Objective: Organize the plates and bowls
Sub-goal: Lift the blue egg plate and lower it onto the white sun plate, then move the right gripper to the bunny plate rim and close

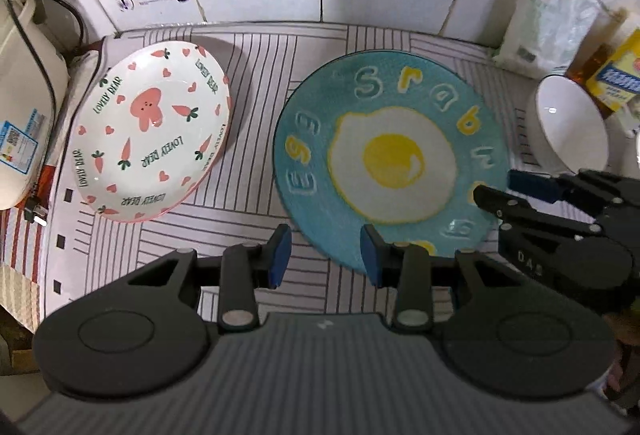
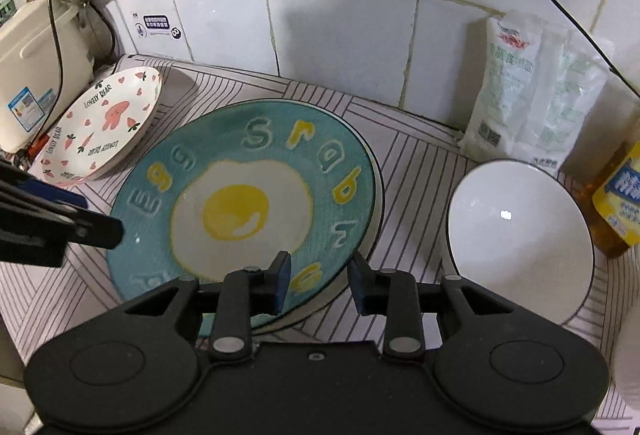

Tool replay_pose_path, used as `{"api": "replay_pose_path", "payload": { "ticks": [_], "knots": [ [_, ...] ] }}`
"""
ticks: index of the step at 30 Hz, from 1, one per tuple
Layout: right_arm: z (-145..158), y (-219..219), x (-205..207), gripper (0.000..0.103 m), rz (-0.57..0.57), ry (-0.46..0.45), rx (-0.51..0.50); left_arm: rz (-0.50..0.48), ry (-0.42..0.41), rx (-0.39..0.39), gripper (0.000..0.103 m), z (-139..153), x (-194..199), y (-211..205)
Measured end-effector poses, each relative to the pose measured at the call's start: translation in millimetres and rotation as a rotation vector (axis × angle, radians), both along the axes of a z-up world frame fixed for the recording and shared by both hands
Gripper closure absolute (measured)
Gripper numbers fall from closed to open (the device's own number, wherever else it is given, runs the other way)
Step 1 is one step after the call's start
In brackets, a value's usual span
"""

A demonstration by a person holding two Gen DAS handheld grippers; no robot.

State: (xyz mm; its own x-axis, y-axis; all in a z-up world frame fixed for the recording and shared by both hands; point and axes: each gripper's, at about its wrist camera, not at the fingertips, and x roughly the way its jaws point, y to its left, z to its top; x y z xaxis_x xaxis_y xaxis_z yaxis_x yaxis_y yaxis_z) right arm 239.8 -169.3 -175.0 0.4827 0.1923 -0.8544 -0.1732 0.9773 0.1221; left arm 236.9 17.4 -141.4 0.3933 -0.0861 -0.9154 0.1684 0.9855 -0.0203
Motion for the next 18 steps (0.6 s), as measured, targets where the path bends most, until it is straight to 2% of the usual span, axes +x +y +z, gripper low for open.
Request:
{"api": "replay_pose_path", "payload": {
  "ticks": [4,6,13,16,18],
  "knots": [
    [9.9,-12.6,-15.7,0.066,-0.052,0.011,0.089,-0.026,-0.042,-0.019,0.066,20.6,-20.7,7.7],
    [20.4,-12.8,-26.6,0.066,-0.058,-0.006,0.091,-0.043,-0.061,-0.025,0.066,31.9,-32.4,13.1],
    [82.7,-7.7,-66.5,0.064,-0.027,-0.114,0.11,-0.107,-0.158,-0.028,0.063,75.7,-69.3,30.7],
    [110.3,-2.6,-78.8,0.057,-0.011,-0.177,0.092,-0.113,-0.193,-0.042,0.061,92.1,-78.4,43.5],
    [125.3,0.7,-85.8,0.048,-0.008,-0.206,0.09,-0.104,-0.208,-0.06,0.055,100.6,-82.7,55.0]
  ]
}}
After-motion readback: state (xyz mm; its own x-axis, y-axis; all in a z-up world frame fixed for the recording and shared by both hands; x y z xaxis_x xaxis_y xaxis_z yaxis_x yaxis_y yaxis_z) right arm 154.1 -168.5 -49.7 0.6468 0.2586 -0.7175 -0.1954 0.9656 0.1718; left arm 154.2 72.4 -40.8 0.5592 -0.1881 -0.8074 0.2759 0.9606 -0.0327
